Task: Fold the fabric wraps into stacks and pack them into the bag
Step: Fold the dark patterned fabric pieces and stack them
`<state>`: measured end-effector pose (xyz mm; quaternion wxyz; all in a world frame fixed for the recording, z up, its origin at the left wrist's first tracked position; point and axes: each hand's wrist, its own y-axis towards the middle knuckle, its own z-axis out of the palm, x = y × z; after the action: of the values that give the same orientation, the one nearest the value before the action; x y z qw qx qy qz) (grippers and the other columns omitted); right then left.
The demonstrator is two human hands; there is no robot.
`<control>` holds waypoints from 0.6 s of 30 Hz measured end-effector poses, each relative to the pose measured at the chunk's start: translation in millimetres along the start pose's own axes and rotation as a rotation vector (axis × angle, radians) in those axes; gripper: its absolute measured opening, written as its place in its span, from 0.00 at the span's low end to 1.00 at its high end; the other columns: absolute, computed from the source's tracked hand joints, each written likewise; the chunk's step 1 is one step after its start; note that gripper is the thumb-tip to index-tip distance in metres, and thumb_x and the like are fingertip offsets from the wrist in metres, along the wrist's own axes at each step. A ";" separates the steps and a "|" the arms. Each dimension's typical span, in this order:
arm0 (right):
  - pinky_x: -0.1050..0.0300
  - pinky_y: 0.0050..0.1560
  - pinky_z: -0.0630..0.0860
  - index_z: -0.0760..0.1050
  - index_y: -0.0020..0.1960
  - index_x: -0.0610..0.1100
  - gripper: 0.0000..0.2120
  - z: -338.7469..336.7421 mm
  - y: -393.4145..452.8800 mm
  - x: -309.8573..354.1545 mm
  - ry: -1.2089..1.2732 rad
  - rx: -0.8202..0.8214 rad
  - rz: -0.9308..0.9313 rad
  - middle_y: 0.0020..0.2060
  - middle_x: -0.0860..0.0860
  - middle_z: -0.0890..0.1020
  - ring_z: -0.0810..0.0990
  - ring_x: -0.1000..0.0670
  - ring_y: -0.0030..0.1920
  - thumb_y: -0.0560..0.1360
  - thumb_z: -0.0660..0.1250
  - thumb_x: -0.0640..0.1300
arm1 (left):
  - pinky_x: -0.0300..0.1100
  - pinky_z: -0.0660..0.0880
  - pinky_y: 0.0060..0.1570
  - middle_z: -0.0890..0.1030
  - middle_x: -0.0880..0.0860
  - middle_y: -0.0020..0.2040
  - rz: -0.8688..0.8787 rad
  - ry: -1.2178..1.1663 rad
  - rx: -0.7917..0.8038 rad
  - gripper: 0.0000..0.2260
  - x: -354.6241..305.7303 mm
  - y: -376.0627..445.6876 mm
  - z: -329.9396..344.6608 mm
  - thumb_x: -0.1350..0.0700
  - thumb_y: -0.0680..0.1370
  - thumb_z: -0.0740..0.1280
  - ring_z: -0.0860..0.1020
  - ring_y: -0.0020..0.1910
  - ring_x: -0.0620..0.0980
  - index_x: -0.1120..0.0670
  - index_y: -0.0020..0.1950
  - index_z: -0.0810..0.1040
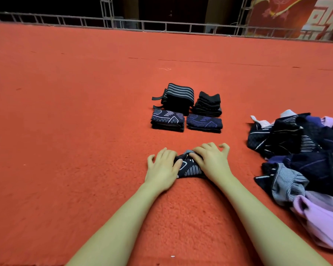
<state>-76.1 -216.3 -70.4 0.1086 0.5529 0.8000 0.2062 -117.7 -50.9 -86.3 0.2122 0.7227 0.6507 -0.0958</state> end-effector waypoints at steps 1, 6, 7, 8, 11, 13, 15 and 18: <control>0.49 0.51 0.55 0.81 0.41 0.52 0.19 3.5 -4.7 1.9 0.035 -0.074 0.027 0.35 0.55 0.79 0.79 0.48 0.44 0.76 0.53 0.58 | 0.49 0.50 0.66 0.70 0.44 0.63 0.009 0.000 -0.027 0.12 1.5 -0.2 1.1 0.47 0.83 0.52 0.56 0.73 0.44 0.49 0.60 0.70; 0.52 0.50 0.54 0.78 0.40 0.53 0.17 7.0 -16.9 6.9 0.205 -0.206 0.182 0.35 0.56 0.78 0.77 0.50 0.42 0.77 0.54 0.56 | 0.44 0.50 0.54 0.72 0.43 0.54 0.069 0.020 -0.179 0.16 1.2 -3.1 2.3 0.44 0.80 0.47 0.63 0.65 0.46 0.48 0.53 0.72; 0.52 0.50 0.54 0.77 0.40 0.53 0.16 4.3 -15.5 5.9 0.231 -0.222 0.222 0.36 0.56 0.78 0.76 0.50 0.43 0.77 0.54 0.56 | 0.43 0.50 0.52 0.72 0.43 0.52 0.056 -0.005 -0.224 0.17 1.0 -3.8 1.2 0.44 0.80 0.46 0.64 0.63 0.46 0.49 0.52 0.72; 0.52 0.51 0.54 0.77 0.40 0.52 0.16 2.3 -14.1 4.4 0.251 -0.246 0.268 0.39 0.56 0.77 0.75 0.50 0.44 0.78 0.55 0.55 | 0.42 0.50 0.52 0.71 0.44 0.51 0.035 -0.030 -0.258 0.16 1.9 -3.9 0.5 0.45 0.80 0.48 0.65 0.62 0.46 0.50 0.51 0.72; 0.52 0.53 0.53 0.79 0.40 0.46 0.12 -3.3 -11.4 -3.4 0.271 -0.346 0.402 0.47 0.51 0.76 0.74 0.47 0.49 0.78 0.62 0.48 | 0.42 0.52 0.53 0.69 0.44 0.46 -0.008 -0.067 -0.317 0.12 4.8 -3.5 1.3 0.49 0.81 0.51 0.69 0.59 0.48 0.51 0.48 0.72; 0.51 0.54 0.54 0.80 0.41 0.43 0.11 -6.5 -12.0 -12.4 0.240 -0.371 0.477 0.50 0.48 0.76 0.73 0.45 0.51 0.77 0.63 0.45 | 0.45 0.55 0.55 0.71 0.46 0.45 -0.026 -0.069 -0.372 0.16 5.1 -4.9 1.7 0.47 0.79 0.47 0.72 0.56 0.49 0.51 0.47 0.72; 0.49 0.55 0.55 0.81 0.43 0.41 0.11 -10.4 -14.3 -21.4 0.209 -0.356 0.552 0.51 0.46 0.76 0.73 0.43 0.51 0.78 0.64 0.45 | 0.47 0.58 0.56 0.72 0.47 0.44 -0.057 -0.047 -0.431 0.16 6.1 -5.6 2.7 0.47 0.79 0.47 0.74 0.53 0.50 0.51 0.46 0.73; 0.48 0.55 0.58 0.81 0.46 0.39 0.11 -16.1 -15.3 -26.9 0.177 -0.305 0.546 0.52 0.45 0.75 0.72 0.42 0.53 0.78 0.63 0.45 | 0.48 0.59 0.54 0.75 0.48 0.46 -0.102 -0.019 -0.492 0.17 8.2 -4.0 1.5 0.47 0.79 0.48 0.75 0.51 0.52 0.52 0.46 0.74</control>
<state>-85.6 -249.3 -64.4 0.0608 0.7044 0.5882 0.3927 -120.3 -43.9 -91.8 0.3830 0.6145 0.6880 0.0481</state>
